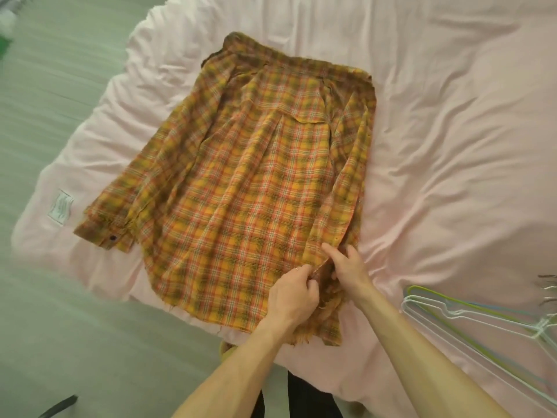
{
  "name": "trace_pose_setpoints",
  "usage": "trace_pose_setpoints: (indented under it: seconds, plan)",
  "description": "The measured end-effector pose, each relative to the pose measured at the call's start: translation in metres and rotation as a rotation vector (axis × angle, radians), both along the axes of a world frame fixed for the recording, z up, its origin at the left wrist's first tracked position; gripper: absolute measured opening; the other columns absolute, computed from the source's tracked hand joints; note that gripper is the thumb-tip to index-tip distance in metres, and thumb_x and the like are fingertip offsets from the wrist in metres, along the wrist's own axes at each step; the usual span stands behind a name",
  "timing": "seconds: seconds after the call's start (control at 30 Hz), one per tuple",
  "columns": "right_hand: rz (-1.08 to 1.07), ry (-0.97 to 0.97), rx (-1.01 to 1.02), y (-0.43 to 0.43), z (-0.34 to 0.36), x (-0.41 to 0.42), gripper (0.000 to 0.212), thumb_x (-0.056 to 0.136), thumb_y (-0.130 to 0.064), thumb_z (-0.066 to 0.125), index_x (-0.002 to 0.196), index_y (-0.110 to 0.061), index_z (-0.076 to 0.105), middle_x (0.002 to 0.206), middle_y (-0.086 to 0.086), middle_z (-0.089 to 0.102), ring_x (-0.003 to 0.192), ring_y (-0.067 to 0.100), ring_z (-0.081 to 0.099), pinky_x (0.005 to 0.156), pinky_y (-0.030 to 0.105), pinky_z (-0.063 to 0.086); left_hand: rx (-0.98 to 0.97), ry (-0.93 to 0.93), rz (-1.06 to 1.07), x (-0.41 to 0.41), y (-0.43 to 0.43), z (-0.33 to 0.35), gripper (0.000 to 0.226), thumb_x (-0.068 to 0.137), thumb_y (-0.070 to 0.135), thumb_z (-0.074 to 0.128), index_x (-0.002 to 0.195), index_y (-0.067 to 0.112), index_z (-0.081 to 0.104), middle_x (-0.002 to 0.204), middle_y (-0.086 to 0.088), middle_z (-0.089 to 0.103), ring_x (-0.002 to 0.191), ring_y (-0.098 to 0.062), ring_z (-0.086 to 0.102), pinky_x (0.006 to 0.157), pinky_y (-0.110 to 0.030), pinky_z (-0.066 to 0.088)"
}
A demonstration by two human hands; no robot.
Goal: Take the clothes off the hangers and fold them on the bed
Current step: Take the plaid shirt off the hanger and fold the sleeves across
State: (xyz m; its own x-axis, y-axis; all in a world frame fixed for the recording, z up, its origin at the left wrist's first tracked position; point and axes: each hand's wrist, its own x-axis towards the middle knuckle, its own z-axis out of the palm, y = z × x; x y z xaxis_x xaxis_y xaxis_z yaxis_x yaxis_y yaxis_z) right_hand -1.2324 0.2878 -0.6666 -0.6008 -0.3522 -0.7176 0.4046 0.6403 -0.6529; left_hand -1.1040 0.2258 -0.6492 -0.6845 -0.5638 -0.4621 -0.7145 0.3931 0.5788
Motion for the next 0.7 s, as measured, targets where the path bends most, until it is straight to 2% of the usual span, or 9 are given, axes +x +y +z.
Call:
trace_pose_setpoints:
  seconds: [0.07,0.17,0.23,0.33,0.43,0.5,0.53,0.63,0.7]
  plan:
    - [-0.068,0.047,0.021,-0.023,0.010,-0.002,0.062,0.074,-0.061,0.069,0.118,-0.018,0.063,0.108,-0.003,0.069,0.098,0.019,0.064,0.091,0.041,0.053,0.109,0.106,0.110,0.017,-0.007,0.013,0.021,0.093,0.019,0.043,0.074,0.014,0.050,0.063,0.005,0.055,0.053,-0.013,0.047,0.052,-0.033,0.043]
    - [-0.127,0.206,0.116,-0.060,0.029,-0.005,0.047,0.087,-0.038,0.063,0.127,-0.017,0.050,0.105,-0.001,0.062,0.096,0.023,0.059,0.086,0.036,0.049,0.227,0.203,0.386,0.041,-0.018,0.024,0.029,0.095,0.008,0.040,0.066,0.009,0.046,0.054,0.004,0.045,0.048,-0.009,0.036,0.047,-0.031,0.031]
    - [-0.119,0.324,0.057,-0.088,0.041,-0.001,0.042,0.093,-0.028,0.056,0.133,-0.020,0.046,0.101,-0.003,0.059,0.091,0.021,0.057,0.080,0.032,0.042,0.244,0.207,0.526,0.058,-0.031,0.028,0.037,0.097,0.005,0.037,0.062,0.013,0.044,0.050,0.011,0.045,0.047,-0.006,0.039,0.048,-0.023,0.030]
    - [0.175,0.424,-0.029,-0.131,0.046,0.027,0.041,0.095,-0.030,0.050,0.135,-0.023,0.045,0.091,-0.008,0.061,0.075,0.010,0.057,0.068,0.033,0.048,0.207,0.140,0.666,0.093,-0.057,0.021,0.042,0.098,0.005,0.037,0.060,0.025,0.040,0.056,0.011,0.050,0.053,-0.006,0.041,0.053,-0.020,0.033]
    - [0.521,0.254,-0.019,-0.159,0.040,0.061,0.061,0.097,-0.039,0.053,0.152,-0.026,0.030,0.100,-0.010,0.060,0.077,0.005,0.056,0.062,0.022,0.046,0.237,-0.009,0.782,0.131,-0.082,0.002,0.034,0.098,0.010,0.036,0.065,0.018,0.042,0.068,0.001,0.050,0.064,-0.013,0.044,0.062,-0.030,0.035]
    - [0.621,0.151,-0.007,-0.163,0.030,0.081,0.070,0.096,-0.044,0.056,0.156,-0.028,0.024,0.118,-0.008,0.060,0.086,0.003,0.057,0.066,0.019,0.044,0.275,-0.131,0.759,0.155,-0.098,-0.012,0.025,0.101,0.019,0.036,0.081,0.015,0.050,0.082,-0.001,0.056,0.073,-0.014,0.049,0.062,-0.030,0.036]
    - [0.633,0.179,0.014,-0.162,0.023,0.093,0.066,0.097,-0.044,0.055,0.155,-0.027,0.028,0.119,-0.008,0.061,0.086,0.002,0.055,0.067,0.018,0.043,0.272,-0.197,0.715,0.167,-0.107,-0.020,0.023,0.101,0.024,0.036,0.089,0.015,0.052,0.088,-0.001,0.058,0.076,-0.015,0.051,0.063,-0.030,0.037]
    - [0.525,0.440,0.066,-0.128,0.007,0.121,0.044,0.096,-0.037,0.056,0.135,-0.020,0.048,0.100,-0.012,0.060,0.084,0.005,0.058,0.074,0.026,0.052,0.259,-0.331,0.488,0.185,-0.126,-0.035,0.017,0.098,0.030,0.036,0.093,0.021,0.050,0.096,-0.001,0.061,0.084,-0.019,0.055,0.070,-0.034,0.041]
    - [0.472,0.626,0.102,-0.091,-0.002,0.139,0.035,0.089,-0.028,0.063,0.120,-0.019,0.052,0.100,-0.009,0.055,0.090,0.009,0.055,0.079,0.030,0.053,0.288,-0.321,0.389,0.186,-0.133,-0.036,0.015,0.097,0.031,0.038,0.094,0.023,0.050,0.094,0.002,0.061,0.082,-0.016,0.056,0.070,-0.033,0.042]
